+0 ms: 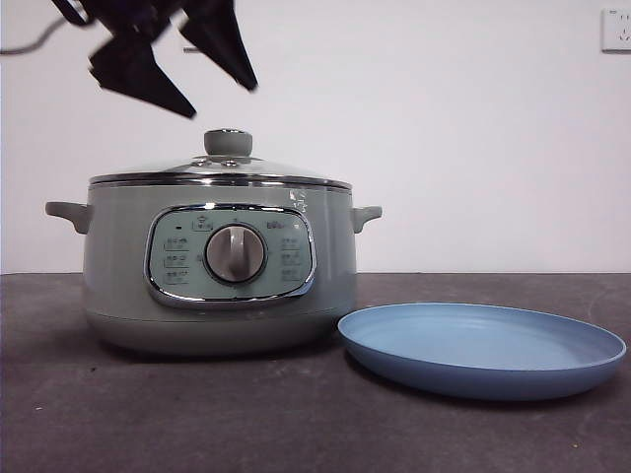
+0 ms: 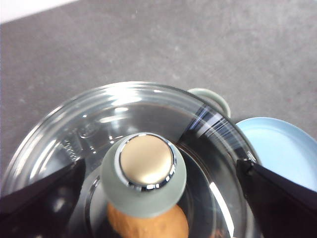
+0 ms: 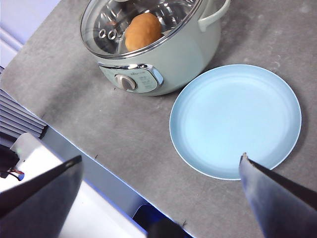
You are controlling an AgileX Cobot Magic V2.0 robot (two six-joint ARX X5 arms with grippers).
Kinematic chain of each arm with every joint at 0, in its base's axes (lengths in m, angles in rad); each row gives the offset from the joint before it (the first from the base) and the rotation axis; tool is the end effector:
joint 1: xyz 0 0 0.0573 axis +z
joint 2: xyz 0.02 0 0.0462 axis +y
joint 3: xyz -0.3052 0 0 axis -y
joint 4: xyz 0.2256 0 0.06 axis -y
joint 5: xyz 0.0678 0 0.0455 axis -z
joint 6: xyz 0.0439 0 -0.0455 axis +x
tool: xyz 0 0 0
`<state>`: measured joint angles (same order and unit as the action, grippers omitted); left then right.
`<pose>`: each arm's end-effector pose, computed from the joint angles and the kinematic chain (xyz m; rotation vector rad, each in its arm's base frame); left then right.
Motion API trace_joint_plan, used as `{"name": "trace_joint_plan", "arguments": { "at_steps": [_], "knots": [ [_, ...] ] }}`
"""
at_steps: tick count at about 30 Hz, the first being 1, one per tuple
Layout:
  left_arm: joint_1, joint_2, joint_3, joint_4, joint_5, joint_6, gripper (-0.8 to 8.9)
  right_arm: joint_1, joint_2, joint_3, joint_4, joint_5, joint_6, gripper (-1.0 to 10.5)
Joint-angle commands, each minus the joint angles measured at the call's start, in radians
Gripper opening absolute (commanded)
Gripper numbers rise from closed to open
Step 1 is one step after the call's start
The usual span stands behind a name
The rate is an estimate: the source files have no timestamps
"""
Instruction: Take the potato out from the steamer,put the potato on the plate,close the lid
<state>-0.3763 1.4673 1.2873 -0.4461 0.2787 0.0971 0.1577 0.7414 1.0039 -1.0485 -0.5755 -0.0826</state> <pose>0.2842 -0.1253 0.3612 0.1216 0.6053 -0.6637 0.0665 0.0348 0.3521 0.0917 0.7556 0.7256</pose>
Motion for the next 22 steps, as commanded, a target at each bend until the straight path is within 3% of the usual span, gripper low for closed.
{"name": "trace_joint_plan", "arguments": {
  "at_steps": [1, 10, 15, 22],
  "knots": [
    [-0.010, 0.043, -0.002, 0.034, -0.013, 0.013, 6.24, 0.003, 0.000, 0.001, 0.004, 0.001, 0.006, 6.3],
    [-0.042, 0.101, -0.002, 0.063, -0.097, 0.013, 6.03, 0.003, 0.000, 0.001, 0.004, 0.002, 0.006, 6.3],
    [-0.056, 0.101, -0.002, 0.051, -0.121, 0.013, 2.54, 0.003, 0.000, 0.001, 0.004, 0.002, 0.006, 6.3],
    [-0.058, 0.101, -0.002, 0.037, -0.121, 0.011, 0.06, 0.003, 0.000, 0.001, 0.004, 0.005, 0.006, 6.3]
  ]
}}
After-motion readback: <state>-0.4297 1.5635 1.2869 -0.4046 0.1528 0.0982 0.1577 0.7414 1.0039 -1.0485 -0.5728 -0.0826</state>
